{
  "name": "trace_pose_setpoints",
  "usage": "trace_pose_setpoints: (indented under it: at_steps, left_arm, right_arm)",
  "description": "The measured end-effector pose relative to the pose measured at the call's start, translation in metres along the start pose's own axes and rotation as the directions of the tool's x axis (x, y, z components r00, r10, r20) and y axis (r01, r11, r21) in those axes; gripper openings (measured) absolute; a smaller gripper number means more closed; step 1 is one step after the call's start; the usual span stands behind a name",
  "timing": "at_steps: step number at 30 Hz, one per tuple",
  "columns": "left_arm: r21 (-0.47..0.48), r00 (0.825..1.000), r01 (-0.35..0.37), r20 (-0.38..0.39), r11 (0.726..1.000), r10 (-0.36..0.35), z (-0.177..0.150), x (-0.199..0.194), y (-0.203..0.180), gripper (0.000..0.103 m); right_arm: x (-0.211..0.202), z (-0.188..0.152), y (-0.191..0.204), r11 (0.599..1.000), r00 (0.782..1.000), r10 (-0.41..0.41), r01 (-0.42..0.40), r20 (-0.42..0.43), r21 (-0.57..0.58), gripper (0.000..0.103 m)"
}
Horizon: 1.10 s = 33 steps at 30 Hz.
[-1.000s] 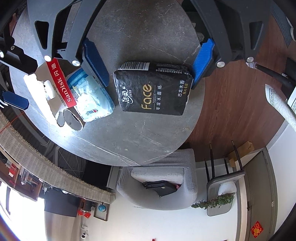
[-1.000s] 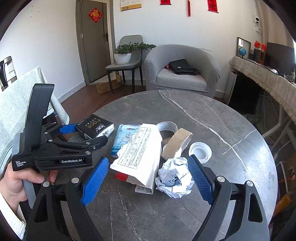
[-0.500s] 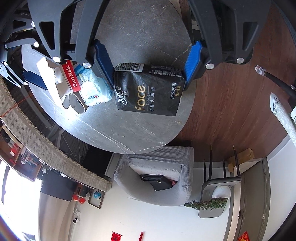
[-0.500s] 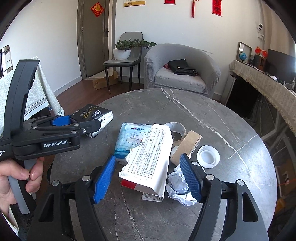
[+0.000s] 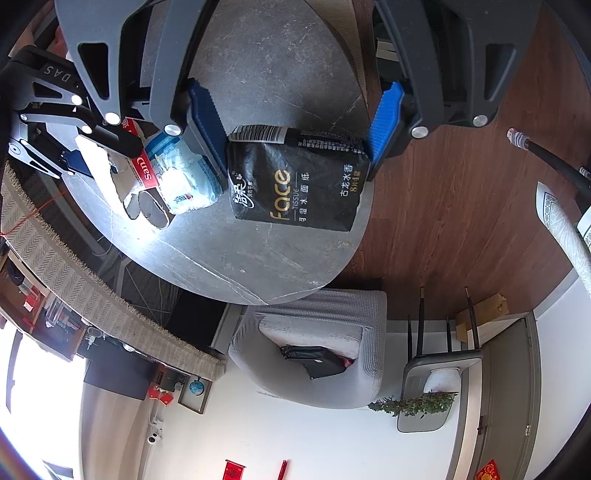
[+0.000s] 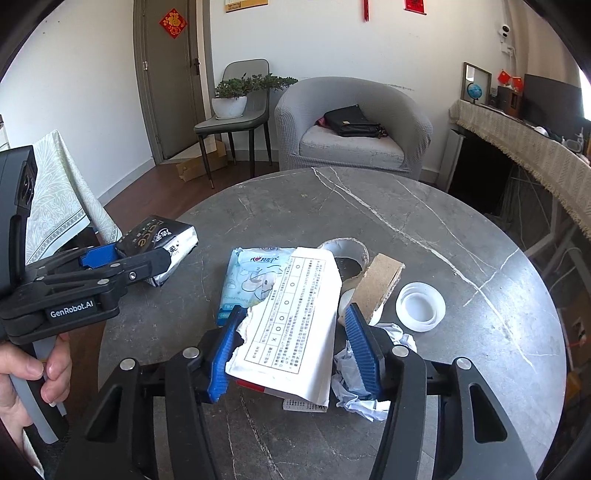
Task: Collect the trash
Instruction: 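Grasp the black Face tissue pack with the left tool while the right tool grasps the white box, then carry the tissue pack and white box over the green bin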
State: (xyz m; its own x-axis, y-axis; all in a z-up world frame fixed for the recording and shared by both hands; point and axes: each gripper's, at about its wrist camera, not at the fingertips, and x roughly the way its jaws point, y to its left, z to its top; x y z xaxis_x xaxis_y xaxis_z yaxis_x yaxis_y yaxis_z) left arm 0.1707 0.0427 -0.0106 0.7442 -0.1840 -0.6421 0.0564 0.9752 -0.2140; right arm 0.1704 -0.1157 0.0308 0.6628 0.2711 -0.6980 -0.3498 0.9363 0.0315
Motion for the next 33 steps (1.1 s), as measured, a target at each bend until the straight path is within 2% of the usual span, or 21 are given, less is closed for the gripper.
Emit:
trace_pose_setpoints:
  at_steps: [2,4,10,19,33]
  left_arm:
    - [-0.004,1.000,-0.001,0.004,1.000,0.001,0.000,-0.002,0.003,0.073]
    - [-0.010,1.000,-0.004,0.008,1.000,0.004,0.001,-0.005,0.006,0.073]
    - [-0.022,1.000,-0.004,0.016,1.000,0.004,0.001,-0.012,0.012,0.073]
    - [-0.031,1.000,-0.008,0.030,0.999,0.009,0.002,-0.023,0.019,0.073]
    - [-0.043,0.998,-0.035,0.046,0.998,0.037,-0.001,-0.043,0.032,0.073]
  right_arm:
    - [0.001,0.001,-0.001,1.000,1.000,-0.003,0.003,0.000,0.010,0.047]
    - [0.000,0.002,-0.003,1.000,1.000,-0.010,0.010,0.004,0.018,0.039]
    - [0.000,0.006,-0.004,0.999,0.999,-0.034,0.034,0.002,0.018,0.029]
    - [-0.008,0.011,-0.004,0.997,0.997,-0.069,0.068,0.022,0.022,0.028]
    - [-0.039,0.033,0.003,0.998,0.994,-0.051,0.047,0.097,0.040,0.028]
